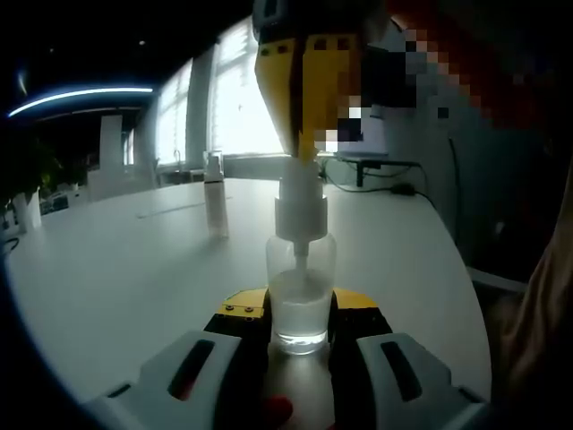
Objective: Clamp pump bottle remove cover press pump head put on cover
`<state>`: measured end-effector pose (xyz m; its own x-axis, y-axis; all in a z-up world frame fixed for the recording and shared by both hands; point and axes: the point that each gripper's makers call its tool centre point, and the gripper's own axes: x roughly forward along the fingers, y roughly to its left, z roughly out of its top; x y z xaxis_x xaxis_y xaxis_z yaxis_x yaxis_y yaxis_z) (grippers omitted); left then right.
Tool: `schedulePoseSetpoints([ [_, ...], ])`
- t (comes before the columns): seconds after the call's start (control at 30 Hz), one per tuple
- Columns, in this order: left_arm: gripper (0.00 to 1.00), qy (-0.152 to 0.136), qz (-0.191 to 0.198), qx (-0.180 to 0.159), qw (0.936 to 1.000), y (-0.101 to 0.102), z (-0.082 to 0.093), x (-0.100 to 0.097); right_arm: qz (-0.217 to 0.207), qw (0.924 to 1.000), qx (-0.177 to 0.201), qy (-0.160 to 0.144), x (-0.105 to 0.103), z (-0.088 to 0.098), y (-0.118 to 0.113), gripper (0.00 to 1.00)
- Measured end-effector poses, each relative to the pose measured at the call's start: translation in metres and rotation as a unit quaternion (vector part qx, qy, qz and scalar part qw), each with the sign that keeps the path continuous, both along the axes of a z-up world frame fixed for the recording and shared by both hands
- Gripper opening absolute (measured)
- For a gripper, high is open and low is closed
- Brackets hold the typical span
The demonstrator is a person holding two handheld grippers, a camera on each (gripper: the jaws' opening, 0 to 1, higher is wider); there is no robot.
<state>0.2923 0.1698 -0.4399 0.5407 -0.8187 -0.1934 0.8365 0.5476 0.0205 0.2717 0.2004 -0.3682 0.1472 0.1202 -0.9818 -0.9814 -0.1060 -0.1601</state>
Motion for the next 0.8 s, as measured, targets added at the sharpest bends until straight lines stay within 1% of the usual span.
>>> schedulePoseSetpoints([
  [0.17, 0.15, 0.000, 0.000, 0.000, 1.0000, -0.0001, 0.0003, -0.0002, -0.004, 1.0000, 0.008, 0.003, 0.0027, 0.0010, -0.0008, 0.00],
  [0.53, 0.15, 0.000, 0.000, 0.000, 1.0000, -0.0002, 0.0001, 0.0002, -0.001, 1.0000, 0.005, 0.003, 0.0018, 0.0012, -0.0004, 0.00],
  [0.8, 0.15, 0.001, 0.000, -0.001, 1.0000, -0.0001, 0.0003, -0.0001, 0.001, 0.9999, 0.014, -0.001, 0.0012, 0.0058, -0.0004, 0.00],
])
